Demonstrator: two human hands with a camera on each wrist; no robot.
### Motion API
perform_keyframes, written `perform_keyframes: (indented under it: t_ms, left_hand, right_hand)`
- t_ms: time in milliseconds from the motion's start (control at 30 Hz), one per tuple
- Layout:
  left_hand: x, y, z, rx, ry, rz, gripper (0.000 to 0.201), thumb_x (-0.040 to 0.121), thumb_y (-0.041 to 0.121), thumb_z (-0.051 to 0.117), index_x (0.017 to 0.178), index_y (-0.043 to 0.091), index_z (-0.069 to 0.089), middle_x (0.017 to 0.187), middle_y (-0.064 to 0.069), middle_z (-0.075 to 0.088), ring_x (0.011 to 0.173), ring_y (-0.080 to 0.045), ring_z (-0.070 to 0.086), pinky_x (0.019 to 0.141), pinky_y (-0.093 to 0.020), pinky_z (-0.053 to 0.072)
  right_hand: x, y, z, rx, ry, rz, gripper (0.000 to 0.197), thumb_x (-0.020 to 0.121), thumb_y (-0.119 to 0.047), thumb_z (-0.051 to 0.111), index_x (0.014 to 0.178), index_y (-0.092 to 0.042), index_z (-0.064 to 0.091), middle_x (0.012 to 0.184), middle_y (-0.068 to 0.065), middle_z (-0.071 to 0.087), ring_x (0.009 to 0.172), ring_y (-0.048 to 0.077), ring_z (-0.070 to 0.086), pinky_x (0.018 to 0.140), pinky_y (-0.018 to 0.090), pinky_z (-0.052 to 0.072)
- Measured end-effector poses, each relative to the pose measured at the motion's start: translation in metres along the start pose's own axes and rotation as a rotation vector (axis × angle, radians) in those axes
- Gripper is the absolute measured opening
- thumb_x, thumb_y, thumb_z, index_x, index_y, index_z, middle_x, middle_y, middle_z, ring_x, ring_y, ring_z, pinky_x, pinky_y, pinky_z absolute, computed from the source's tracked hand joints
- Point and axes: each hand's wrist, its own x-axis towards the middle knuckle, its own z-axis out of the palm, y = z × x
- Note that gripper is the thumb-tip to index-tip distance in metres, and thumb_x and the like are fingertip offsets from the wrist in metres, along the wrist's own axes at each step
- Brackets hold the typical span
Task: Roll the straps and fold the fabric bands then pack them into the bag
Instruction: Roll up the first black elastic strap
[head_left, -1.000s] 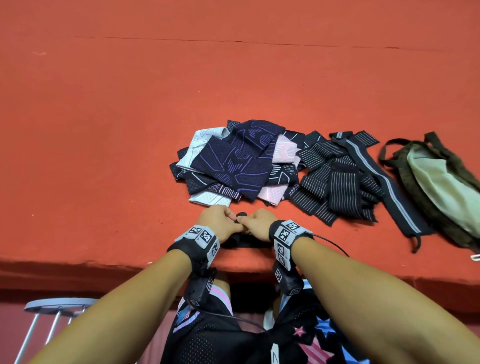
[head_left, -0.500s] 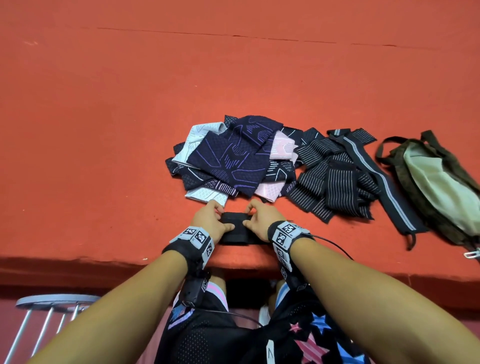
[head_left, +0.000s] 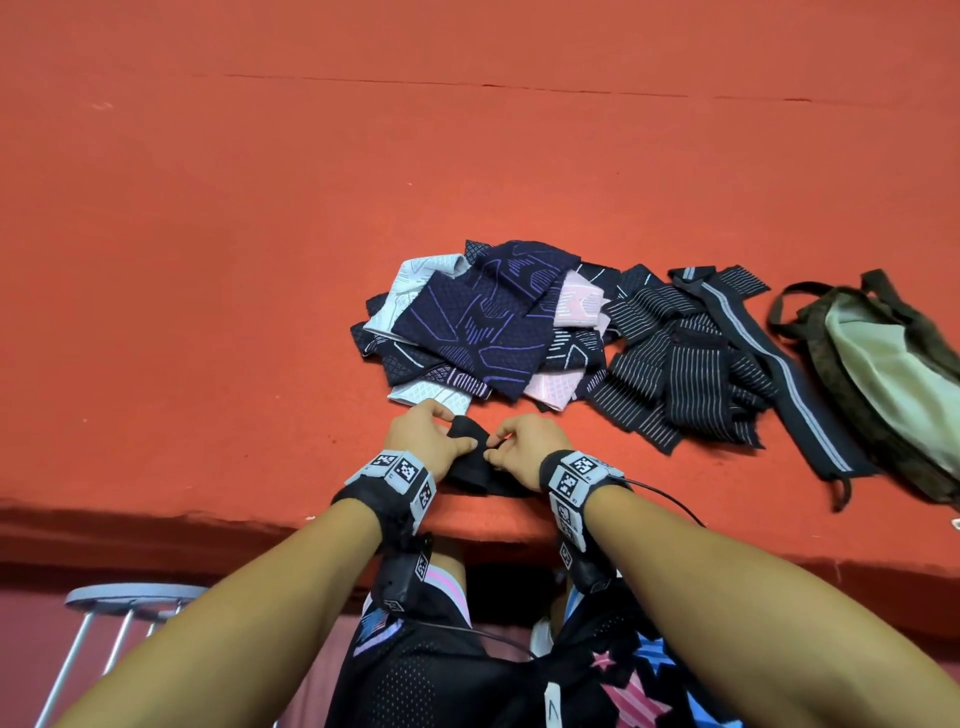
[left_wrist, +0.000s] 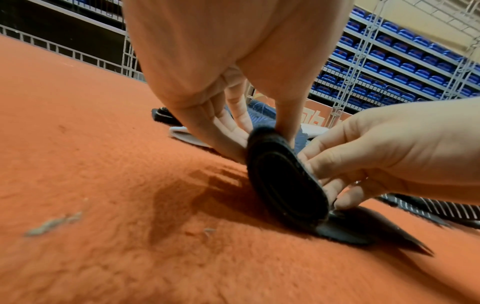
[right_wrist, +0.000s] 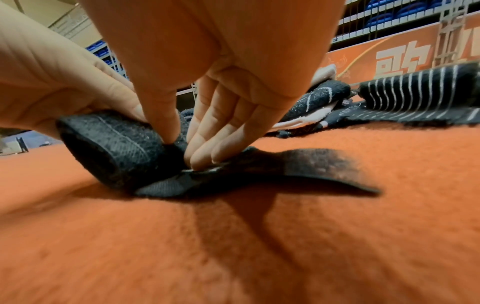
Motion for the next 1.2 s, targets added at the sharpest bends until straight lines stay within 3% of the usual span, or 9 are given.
perform_keyframes:
  t_ms: [167, 300, 400, 500, 600, 667, 833, 1000, 1200]
  left_hand:
    - [-0.006, 0.008, 0.001, -0.124, -0.002, -0.009, 0.023, 0.073, 0.033, 0.081, 0.087, 0.026, 0.064, 0.074, 0.007, 0.066, 0.078, -0.019, 0.067, 0.066, -0.027, 0.048]
    - [-0.009, 0.020, 0.018, -0.227, -0.123, 0.029, 0.031, 0.060, 0.032, 0.071, 0.090, 0.026, 0.068, 0.070, 0.005, 0.069, 0.075, -0.024, 0.071, 0.076, -0.044, 0.061]
    - [-0.005, 0.020, 0.032, -0.200, -0.126, 0.091, 0.025, 0.073, 0.021, 0.083, 0.091, 0.027, 0.067, 0.065, 0.008, 0.064, 0.063, -0.011, 0.061, 0.074, -0.029, 0.054]
    - [-0.003, 0.019, 0.044, -0.201, -0.123, 0.098, 0.027, 0.072, 0.024, 0.087, 0.088, 0.029, 0.066, 0.067, 0.008, 0.065, 0.060, -0.010, 0.058, 0.071, -0.029, 0.051]
    - [-0.004, 0.019, 0.052, -0.145, -0.144, 0.132, 0.032, 0.075, 0.025, 0.086, 0.105, 0.023, 0.074, 0.076, 0.011, 0.068, 0.070, -0.008, 0.061, 0.072, -0.021, 0.046]
    - [-0.005, 0.020, 0.053, -0.059, -0.143, 0.153, 0.037, 0.076, 0.034, 0.085, 0.112, 0.027, 0.075, 0.085, 0.012, 0.068, 0.081, -0.007, 0.063, 0.075, -0.018, 0.044]
    - [-0.002, 0.014, 0.062, -0.006, -0.105, 0.169, 0.073, 0.048, 0.068, 0.072, 0.113, 0.034, 0.071, 0.111, 0.001, 0.069, 0.103, -0.020, 0.063, 0.095, -0.039, 0.052]
    - [-0.003, 0.018, 0.061, -0.008, -0.127, 0.142, 0.038, 0.069, 0.038, 0.086, 0.094, 0.032, 0.059, 0.096, 0.004, 0.068, 0.093, -0.021, 0.064, 0.085, -0.034, 0.051]
    - [-0.003, 0.019, 0.063, -0.022, -0.098, 0.152, 0.038, 0.071, 0.030, 0.088, 0.093, 0.024, 0.057, 0.093, 0.003, 0.064, 0.085, -0.018, 0.058, 0.073, -0.026, 0.038]
  right_hand:
    - [0.001, 0.003, 0.000, 0.006, -0.016, -0.018, 0.012, 0.078, -0.034, 0.075, 0.072, -0.036, 0.065, 0.083, -0.007, 0.074, 0.084, 0.016, 0.070, 0.085, 0.035, 0.057]
    - [-0.003, 0.017, -0.014, -0.089, -0.042, -0.020, 0.013, 0.083, -0.037, 0.070, 0.085, -0.025, 0.076, 0.075, -0.005, 0.069, 0.077, 0.019, 0.066, 0.075, 0.031, 0.054]
    - [-0.008, 0.031, -0.023, -0.069, -0.022, -0.009, 0.013, 0.083, -0.038, 0.071, 0.078, -0.027, 0.075, 0.069, -0.007, 0.066, 0.076, 0.018, 0.063, 0.069, 0.026, 0.046]
    - [-0.008, 0.046, -0.030, -0.057, 0.067, 0.074, 0.020, 0.083, -0.031, 0.072, 0.103, -0.025, 0.074, 0.103, -0.004, 0.073, 0.100, 0.017, 0.067, 0.087, 0.026, 0.050]
    - [-0.010, 0.053, -0.039, -0.119, 0.108, 0.198, 0.029, 0.080, -0.038, 0.072, 0.106, -0.027, 0.066, 0.110, -0.003, 0.069, 0.105, 0.021, 0.065, 0.093, 0.031, 0.051]
    - [-0.010, 0.054, -0.040, -0.160, 0.088, 0.247, 0.031, 0.079, -0.044, 0.068, 0.102, -0.024, 0.063, 0.107, 0.000, 0.069, 0.101, 0.025, 0.064, 0.091, 0.034, 0.052]
    - [-0.010, 0.050, -0.041, -0.078, 0.005, 0.308, 0.029, 0.080, -0.046, 0.066, 0.085, -0.017, 0.064, 0.091, 0.007, 0.071, 0.085, 0.027, 0.066, 0.067, 0.028, 0.045]
    - [-0.012, 0.047, -0.045, 0.100, -0.046, 0.329, 0.026, 0.079, -0.029, 0.074, 0.062, -0.017, 0.059, 0.072, 0.010, 0.073, 0.071, 0.031, 0.073, 0.067, 0.041, 0.062]
    - [-0.012, 0.036, -0.040, 0.391, -0.032, 0.329, 0.027, 0.088, -0.014, 0.073, 0.067, -0.010, 0.058, 0.056, 0.009, 0.065, 0.042, 0.013, 0.059, 0.045, 0.026, 0.054]
